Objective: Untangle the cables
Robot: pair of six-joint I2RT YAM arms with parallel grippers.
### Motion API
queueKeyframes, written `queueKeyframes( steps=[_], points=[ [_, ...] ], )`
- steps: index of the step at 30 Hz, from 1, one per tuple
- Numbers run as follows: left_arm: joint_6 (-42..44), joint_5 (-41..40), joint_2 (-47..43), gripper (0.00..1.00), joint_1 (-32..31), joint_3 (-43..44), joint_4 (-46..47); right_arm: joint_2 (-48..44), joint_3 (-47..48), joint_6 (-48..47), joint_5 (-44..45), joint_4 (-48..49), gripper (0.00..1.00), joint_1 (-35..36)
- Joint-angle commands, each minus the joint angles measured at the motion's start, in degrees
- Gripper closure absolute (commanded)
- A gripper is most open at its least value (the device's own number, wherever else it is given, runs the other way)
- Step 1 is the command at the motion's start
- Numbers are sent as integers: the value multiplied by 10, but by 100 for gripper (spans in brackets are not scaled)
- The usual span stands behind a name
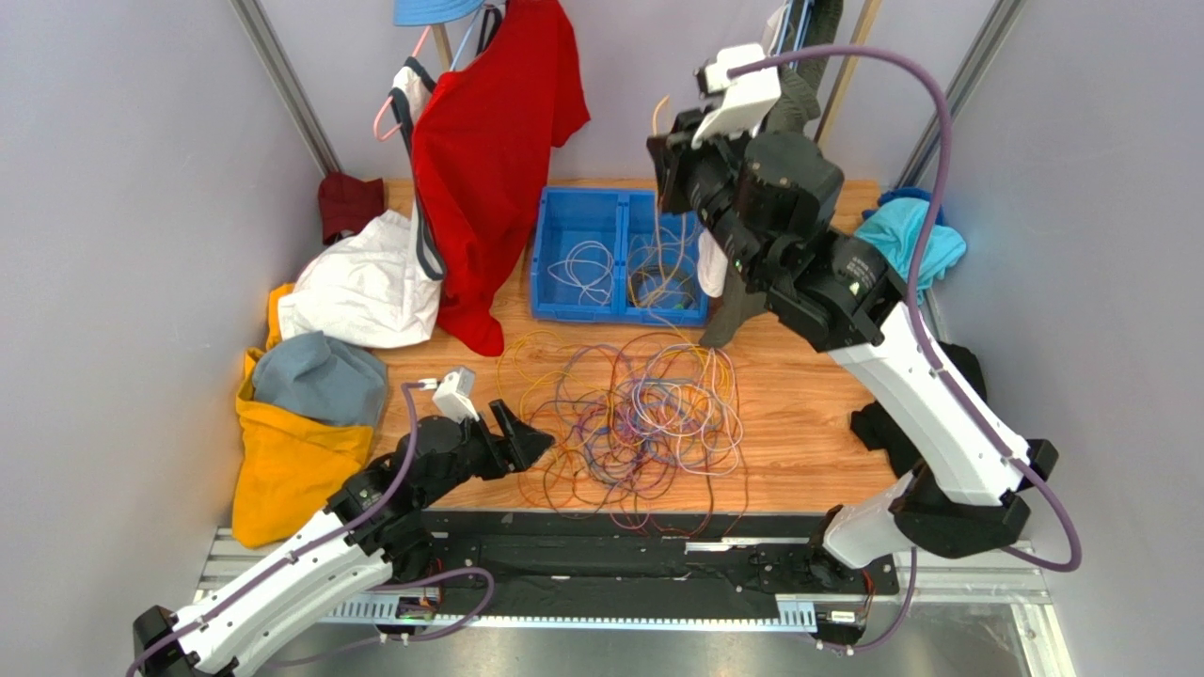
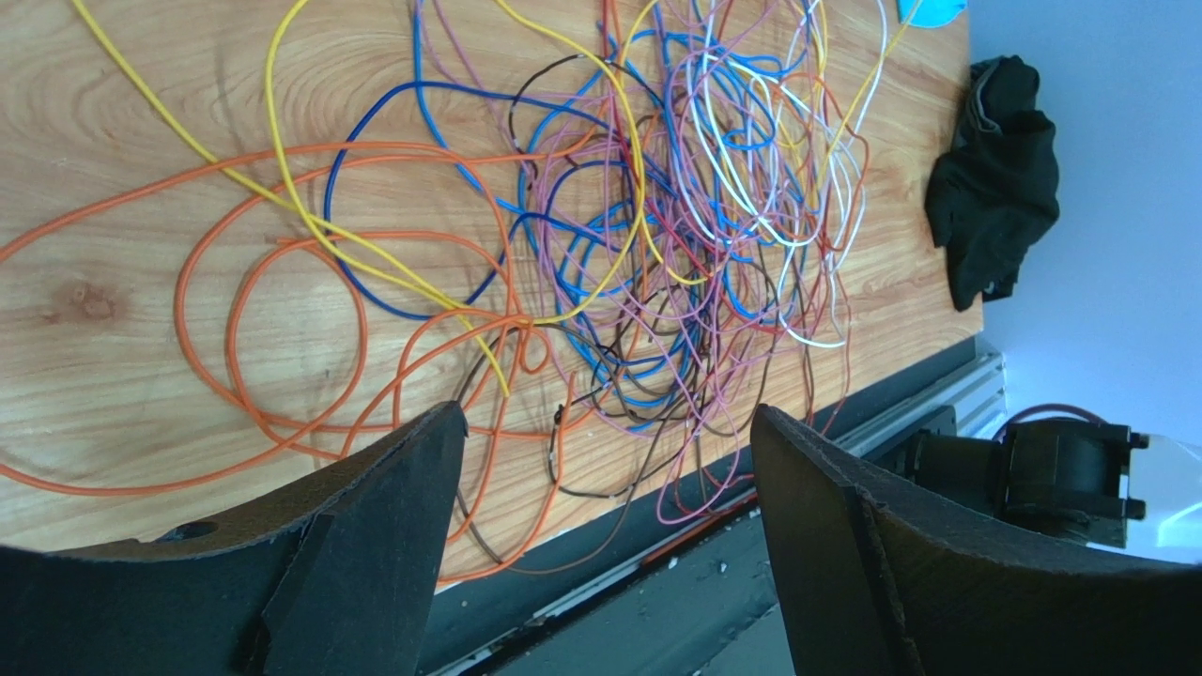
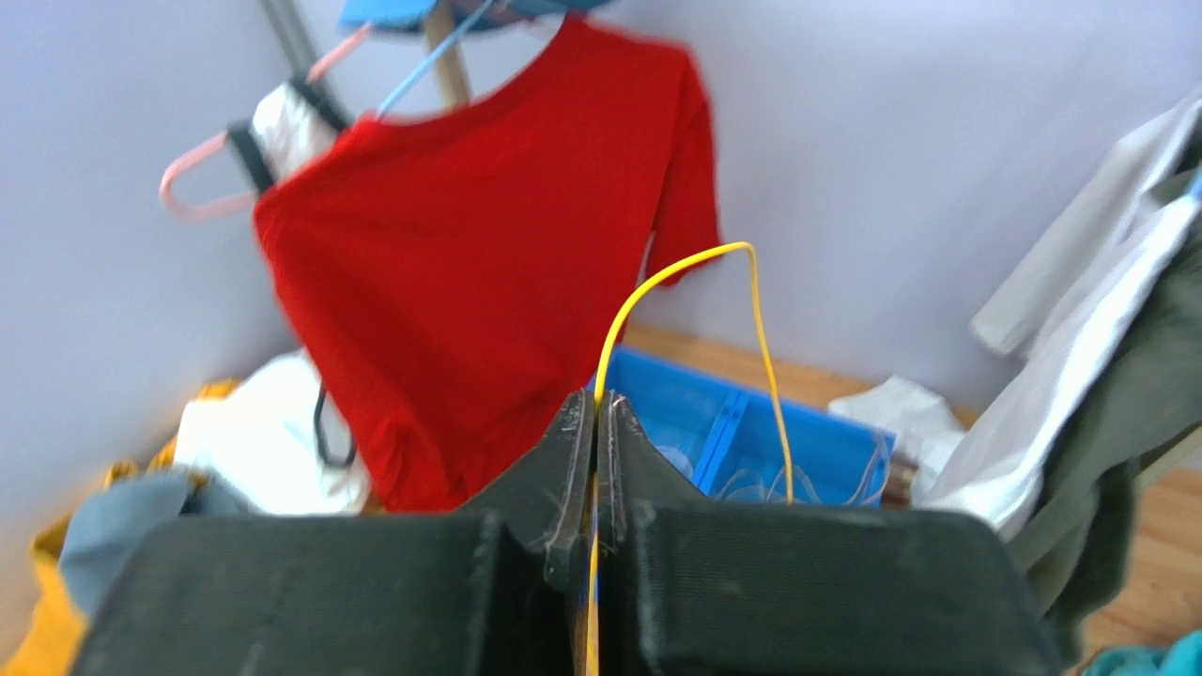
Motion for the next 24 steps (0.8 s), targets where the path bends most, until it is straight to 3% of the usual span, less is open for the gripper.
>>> queueKeyframes(
  steps=[1, 24],
  points=[
    [-21, 5, -3, 17, -1, -8, 3, 38, 75, -26, 1, 42, 100, -44],
    [-10, 39, 70, 18, -1, -13, 58, 214, 169, -14, -63, 268, 100, -194]
  ],
)
